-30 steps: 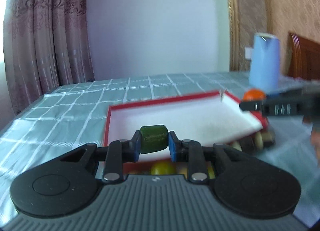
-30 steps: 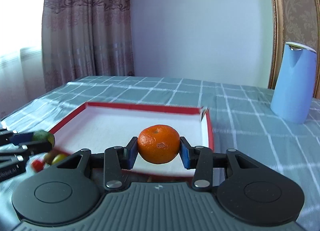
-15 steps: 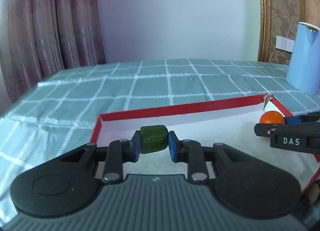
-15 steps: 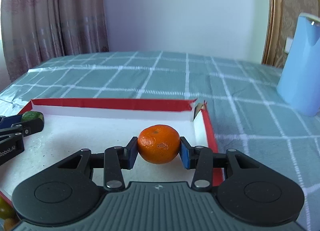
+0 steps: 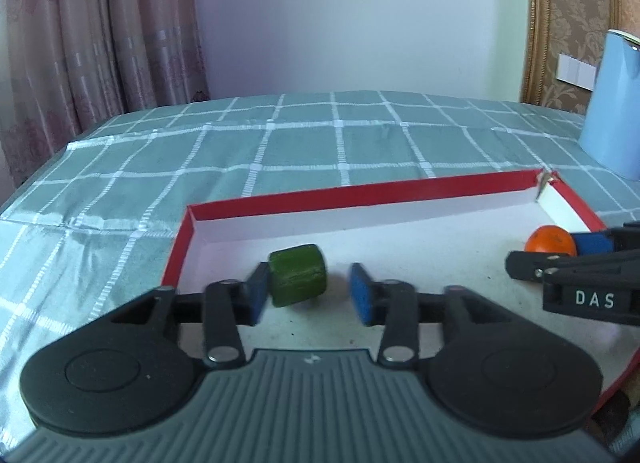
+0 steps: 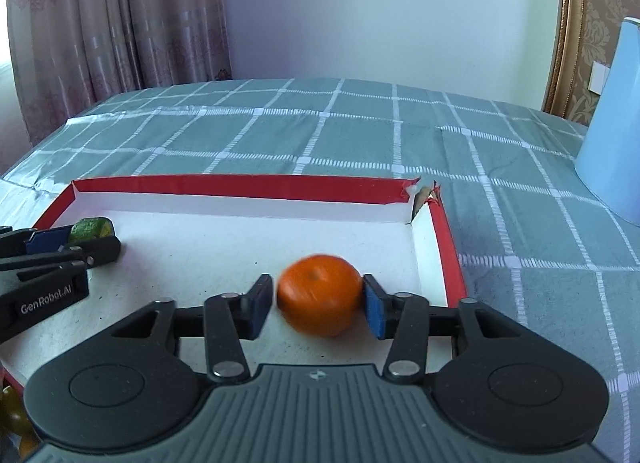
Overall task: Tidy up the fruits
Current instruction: 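Carry the orange into the tray and open the right tool while the left tool drops the cucumber there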
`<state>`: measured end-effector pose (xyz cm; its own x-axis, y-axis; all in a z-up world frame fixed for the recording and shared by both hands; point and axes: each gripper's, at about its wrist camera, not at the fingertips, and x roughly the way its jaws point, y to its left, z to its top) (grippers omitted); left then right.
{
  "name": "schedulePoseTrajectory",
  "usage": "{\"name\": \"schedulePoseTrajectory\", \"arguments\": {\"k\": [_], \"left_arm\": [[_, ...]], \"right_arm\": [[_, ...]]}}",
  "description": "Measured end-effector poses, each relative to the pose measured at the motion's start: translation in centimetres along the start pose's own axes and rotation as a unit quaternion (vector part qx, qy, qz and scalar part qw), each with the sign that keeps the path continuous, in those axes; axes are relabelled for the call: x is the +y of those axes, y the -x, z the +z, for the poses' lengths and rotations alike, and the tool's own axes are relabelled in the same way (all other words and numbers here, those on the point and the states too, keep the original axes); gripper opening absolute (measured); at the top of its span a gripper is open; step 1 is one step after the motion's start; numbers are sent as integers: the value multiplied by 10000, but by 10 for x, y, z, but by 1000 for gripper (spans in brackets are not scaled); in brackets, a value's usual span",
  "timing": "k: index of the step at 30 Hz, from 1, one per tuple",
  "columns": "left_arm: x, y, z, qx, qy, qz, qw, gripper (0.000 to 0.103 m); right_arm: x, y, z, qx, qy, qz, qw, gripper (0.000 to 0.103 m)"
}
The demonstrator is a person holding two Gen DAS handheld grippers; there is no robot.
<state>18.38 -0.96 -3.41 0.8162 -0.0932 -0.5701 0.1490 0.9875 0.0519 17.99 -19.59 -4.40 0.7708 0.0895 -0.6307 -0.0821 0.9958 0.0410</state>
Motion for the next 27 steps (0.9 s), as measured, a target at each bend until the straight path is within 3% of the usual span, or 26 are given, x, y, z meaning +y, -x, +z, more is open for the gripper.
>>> {"name": "schedulePoseTrajectory", "arguments": {"k": [3, 11, 19, 23, 27], "left_arm": [[-3, 12, -3, -355, -56, 133, 9993, 85], [-1, 41, -12, -1046, -112, 412, 9936, 92], [26, 88, -29, -1818, 500, 847, 9784, 101], [44, 110, -46, -1779, 812, 794, 9775, 103], [66, 133, -60, -1681, 1262, 343, 9771, 103]], "right_arm": [[1, 5, 0, -145, 16, 20, 9999, 67], [-7, 28, -9, -501, -198, 120, 9985, 73], [-26, 74, -33, -932, -525, 221, 9940, 73], [-42, 104, -69, -1060, -690, 337, 9914, 73], [-55, 127, -100, -1070, -798, 232, 9908, 73]]}}
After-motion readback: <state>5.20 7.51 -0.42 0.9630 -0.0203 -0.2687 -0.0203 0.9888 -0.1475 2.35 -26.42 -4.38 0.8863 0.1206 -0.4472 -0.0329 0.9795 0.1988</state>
